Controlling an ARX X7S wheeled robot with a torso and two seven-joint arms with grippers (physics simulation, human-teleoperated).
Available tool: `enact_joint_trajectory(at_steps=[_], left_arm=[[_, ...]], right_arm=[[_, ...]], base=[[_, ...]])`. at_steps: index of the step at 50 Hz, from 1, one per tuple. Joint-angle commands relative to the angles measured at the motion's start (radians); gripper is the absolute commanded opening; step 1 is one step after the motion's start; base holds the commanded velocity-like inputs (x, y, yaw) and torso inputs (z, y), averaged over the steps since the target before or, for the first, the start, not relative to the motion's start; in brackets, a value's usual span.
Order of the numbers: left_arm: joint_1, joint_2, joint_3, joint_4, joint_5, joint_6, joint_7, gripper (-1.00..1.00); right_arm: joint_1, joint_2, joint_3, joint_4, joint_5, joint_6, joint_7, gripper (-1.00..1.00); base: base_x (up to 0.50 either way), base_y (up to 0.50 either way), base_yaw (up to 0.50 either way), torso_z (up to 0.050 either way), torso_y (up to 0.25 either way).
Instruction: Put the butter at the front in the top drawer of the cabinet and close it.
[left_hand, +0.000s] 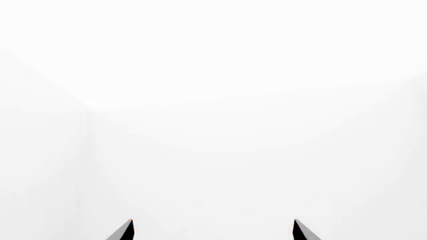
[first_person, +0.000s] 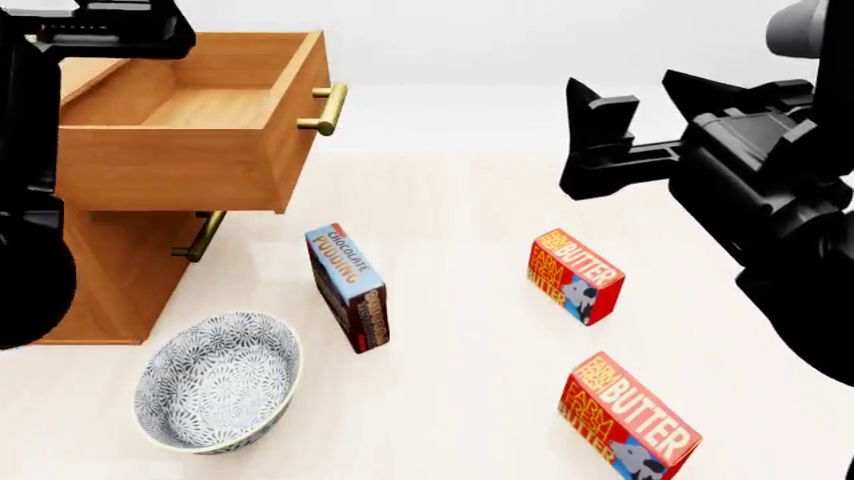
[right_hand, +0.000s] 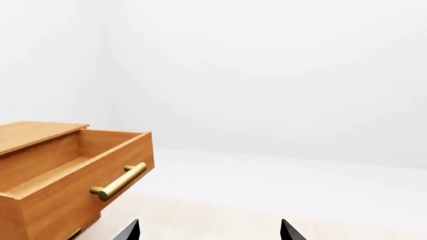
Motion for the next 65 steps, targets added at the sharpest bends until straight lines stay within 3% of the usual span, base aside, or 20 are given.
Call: enact_joint_trajectory(at_steps=[1, 16, 27, 35, 52, 60, 65], left_arm=[[0.214, -0.125, -0.026, 0.115, 0.139, 0.154, -0.084, 1.00], [0.633, -0.269, 0.005, 0.106, 0.294, 0.487, -0.194, 1.00], [0.715, -0.280, 0.030, 0.060, 0.302, 0.571, -0.161, 1.00], [0.732, -0.277, 0.035, 0.045, 0.308, 0.600, -0.143, 1.00], [0.764, -0.321, 0.022, 0.070, 0.296, 0.626, -0.158, 1.00], [0.761, -0.317, 0.021, 0.067, 0.289, 0.633, -0.142, 1.00], [0.748, -0.304, 0.021, 0.063, 0.286, 0.627, -0.123, 1.00]], right_arm=[[-0.010, 0.012, 0.014, -0.025, 0.033, -0.005, 0.025, 1.00], [-0.012, 0.024, 0.009, -0.039, 0.053, -0.004, 0.052, 1.00], [-0.013, 0.046, -0.007, -0.063, 0.087, 0.017, 0.078, 1.00], [0.101, 0.091, -0.089, 0.027, 0.173, 0.116, 0.113, 1.00], [0.368, 0.219, -0.265, 0.233, 0.033, 0.282, -0.334, 1.00], [0.457, 0.302, -0.425, 0.312, -0.146, 0.263, -0.643, 1.00], [0.482, 0.328, -0.508, 0.350, -0.226, 0.231, -0.760, 1.00]], base=[[0.00, 0.00, 0.00, 0.000, 0.000], [0.00, 0.00, 0.00, 0.000, 0.000], [0.00, 0.00, 0.00, 0.000, 0.000], [0.00, 0.00, 0.00, 0.000, 0.000], [0.00, 0.00, 0.00, 0.000, 0.000], [0.00, 0.00, 0.00, 0.000, 0.000], [0.00, 0.00, 0.00, 0.000, 0.000]])
